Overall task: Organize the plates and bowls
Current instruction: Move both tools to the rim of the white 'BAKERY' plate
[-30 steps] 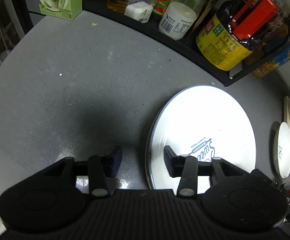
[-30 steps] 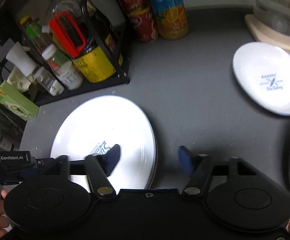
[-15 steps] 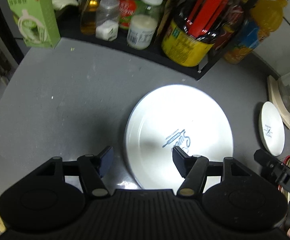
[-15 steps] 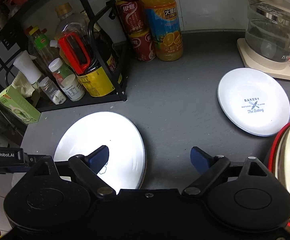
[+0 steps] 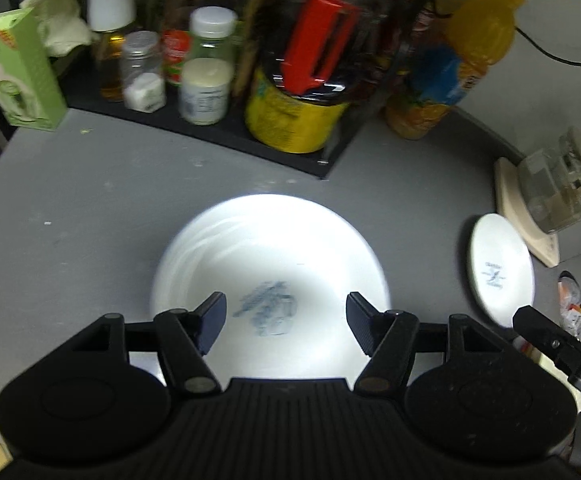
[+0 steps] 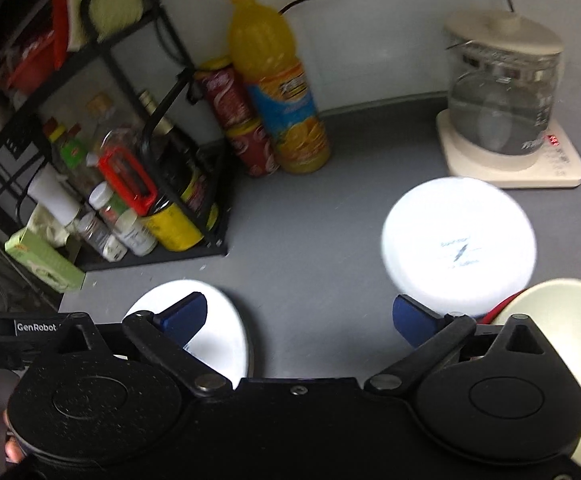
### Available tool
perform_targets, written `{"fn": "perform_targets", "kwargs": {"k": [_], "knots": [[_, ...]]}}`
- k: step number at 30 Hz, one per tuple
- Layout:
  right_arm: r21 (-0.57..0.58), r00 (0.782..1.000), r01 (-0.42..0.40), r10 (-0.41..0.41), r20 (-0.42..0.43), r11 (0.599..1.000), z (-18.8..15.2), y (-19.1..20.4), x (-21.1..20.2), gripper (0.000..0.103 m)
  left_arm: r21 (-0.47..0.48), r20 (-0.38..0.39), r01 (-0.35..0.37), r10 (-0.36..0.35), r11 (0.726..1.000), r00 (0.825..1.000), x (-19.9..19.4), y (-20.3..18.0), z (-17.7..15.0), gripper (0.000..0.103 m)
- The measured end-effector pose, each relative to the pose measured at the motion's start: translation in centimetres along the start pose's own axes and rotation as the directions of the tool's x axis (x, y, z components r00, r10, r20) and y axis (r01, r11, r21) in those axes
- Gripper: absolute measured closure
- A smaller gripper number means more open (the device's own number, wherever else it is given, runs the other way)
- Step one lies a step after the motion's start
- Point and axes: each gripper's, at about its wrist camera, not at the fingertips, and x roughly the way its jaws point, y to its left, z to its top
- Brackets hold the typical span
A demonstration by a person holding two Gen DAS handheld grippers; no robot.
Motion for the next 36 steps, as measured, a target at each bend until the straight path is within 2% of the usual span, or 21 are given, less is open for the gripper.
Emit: {"fn": "perform_targets", "kwargs": {"k": [7,9,11,14,18,31,34,36], "knots": [[-0.001,0.999,0.036,-0.036,0.004,0.999,1.5,-3.9,-0.5,0.003,0.034,0.021,0.019,-0.019,0.999,1.000,0.5,-4.5,0.6,0.038],[0.008,0.999,0.041,-0.041,-0.015,0.999,1.9,-5.1,-0.3,0.002,0.045,0.023,0.031,-0.032,0.999,0.999,0.8,-5.7,0.7,0.032],[-0.003,0.998,0.051,-0.051,-0.024,0.999,2.3,-5.9,-0.2,0.001,0.061,0.021,0.050,-0.052,0.997,0.998,1.1,-7.0,0.7,0.021],[-0.010,0.998,0.054,-0.054,-0.039,0.999,3.0,-7.4,0.0,0.000,0.072,0.011,0.078,-0.079,0.994,0.997,1.6,-8.8,0.8,0.016],[-0.020,0.996,0.058,-0.059,-0.063,0.998,3.9,-9.3,0.5,0.000,0.085,0.001,0.090,-0.090,0.992,0.996,2.6,-11.1,0.9,0.015],[-0.073,0.989,0.070,-0.079,-0.127,0.995,6.0,-14.9,2.9,0.002,0.038,-0.009,0.109,-0.109,0.993,0.994,7.1,-15.7,0.4,0.016],[-0.072,0.985,0.057,-0.068,-0.159,0.996,6.4,-16.6,3.7,0.009,0.024,-0.003,0.106,-0.106,0.994,0.994,8.5,-16.6,-0.2,0.016],[-0.081,0.981,0.055,-0.069,-0.182,0.995,6.7,-17.5,4.3,0.018,0.007,-0.009,0.112,-0.112,0.994,0.994,9.5,-17.1,-0.6,0.018]]}}
